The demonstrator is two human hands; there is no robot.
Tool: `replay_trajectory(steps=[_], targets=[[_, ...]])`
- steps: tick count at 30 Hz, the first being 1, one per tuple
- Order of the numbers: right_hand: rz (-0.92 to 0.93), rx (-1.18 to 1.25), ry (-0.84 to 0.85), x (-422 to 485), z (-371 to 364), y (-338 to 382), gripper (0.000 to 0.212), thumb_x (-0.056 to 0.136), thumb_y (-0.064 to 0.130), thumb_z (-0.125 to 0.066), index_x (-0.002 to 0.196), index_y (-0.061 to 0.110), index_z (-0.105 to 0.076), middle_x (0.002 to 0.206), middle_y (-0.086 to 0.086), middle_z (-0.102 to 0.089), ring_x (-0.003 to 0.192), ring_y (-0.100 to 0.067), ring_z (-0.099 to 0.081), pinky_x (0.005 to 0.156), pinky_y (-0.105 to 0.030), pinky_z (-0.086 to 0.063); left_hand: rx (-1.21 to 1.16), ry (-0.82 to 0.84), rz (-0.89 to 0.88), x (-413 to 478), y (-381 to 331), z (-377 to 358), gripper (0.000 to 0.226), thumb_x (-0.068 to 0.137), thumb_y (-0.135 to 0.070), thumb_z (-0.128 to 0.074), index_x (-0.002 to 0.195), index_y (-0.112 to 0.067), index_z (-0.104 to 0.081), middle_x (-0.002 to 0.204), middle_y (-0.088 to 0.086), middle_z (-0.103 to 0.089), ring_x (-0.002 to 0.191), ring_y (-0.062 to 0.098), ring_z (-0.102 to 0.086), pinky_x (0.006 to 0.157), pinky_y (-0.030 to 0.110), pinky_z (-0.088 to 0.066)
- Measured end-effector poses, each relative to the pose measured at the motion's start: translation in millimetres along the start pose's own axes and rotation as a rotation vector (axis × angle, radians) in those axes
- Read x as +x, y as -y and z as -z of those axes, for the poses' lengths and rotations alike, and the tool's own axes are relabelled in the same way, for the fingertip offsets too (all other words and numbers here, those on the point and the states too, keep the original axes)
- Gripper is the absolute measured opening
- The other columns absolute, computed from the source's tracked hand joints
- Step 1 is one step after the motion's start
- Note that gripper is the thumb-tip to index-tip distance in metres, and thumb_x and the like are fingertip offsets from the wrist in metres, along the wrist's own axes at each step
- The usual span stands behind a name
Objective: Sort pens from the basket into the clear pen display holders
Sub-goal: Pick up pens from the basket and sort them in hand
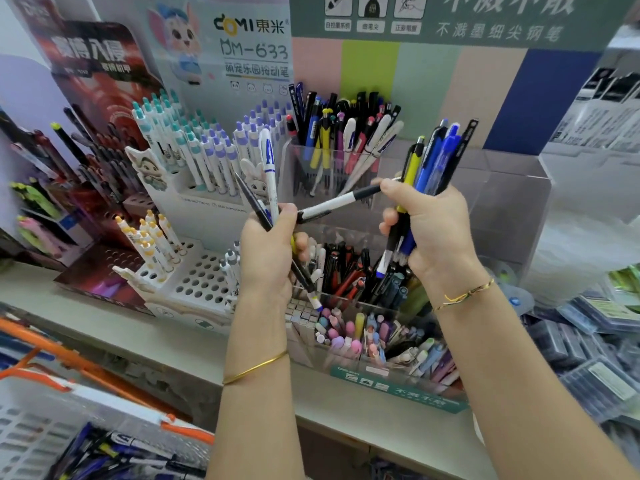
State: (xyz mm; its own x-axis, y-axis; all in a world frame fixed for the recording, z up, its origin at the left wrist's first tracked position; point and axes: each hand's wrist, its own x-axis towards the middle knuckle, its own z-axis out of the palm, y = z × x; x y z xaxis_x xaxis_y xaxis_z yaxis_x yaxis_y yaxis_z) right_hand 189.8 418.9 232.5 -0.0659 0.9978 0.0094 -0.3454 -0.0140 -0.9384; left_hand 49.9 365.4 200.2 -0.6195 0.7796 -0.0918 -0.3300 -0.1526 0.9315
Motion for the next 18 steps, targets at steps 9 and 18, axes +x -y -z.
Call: replay_trajectory(steps=[9, 18], targets=[[0.481, -1.41, 0.282, 4.8, -8.0, 14.0, 0.015, 0.086, 0.023, -0.063, 0.093, 0.014, -0.053, 0.084, -0.001, -0.057, 0.076, -0.025, -0.055, 0.062, -0.034, -0.044, 0.461, 0.121, -0.084, 5.1, -5.5, 14.1, 0.017, 0.097, -0.011, -0.053, 0.083, -0.018, -0.046, 0.063, -0.002, -0.041, 0.046, 0.01, -0.036, 0.044, 0.026, -0.033], [-0.216, -0.712, 0.799, -1.8, -4.4, 8.4, 0.011, 0.086, 0.012, -0.069, 0.084, 0.012, -0.058, 0.075, -0.009, -0.073, 0.051, -0.012, -0.06, 0.05, -0.022, -0.052, 0.336, 0.242, 0.0, 4.9, -2.7, 15.5, 0.01, 0.099, -0.009, -0.051, 0.089, -0.011, -0.051, 0.063, 0.001, -0.045, 0.041, 0.007, -0.037, 0.039, 0.022, -0.034]])
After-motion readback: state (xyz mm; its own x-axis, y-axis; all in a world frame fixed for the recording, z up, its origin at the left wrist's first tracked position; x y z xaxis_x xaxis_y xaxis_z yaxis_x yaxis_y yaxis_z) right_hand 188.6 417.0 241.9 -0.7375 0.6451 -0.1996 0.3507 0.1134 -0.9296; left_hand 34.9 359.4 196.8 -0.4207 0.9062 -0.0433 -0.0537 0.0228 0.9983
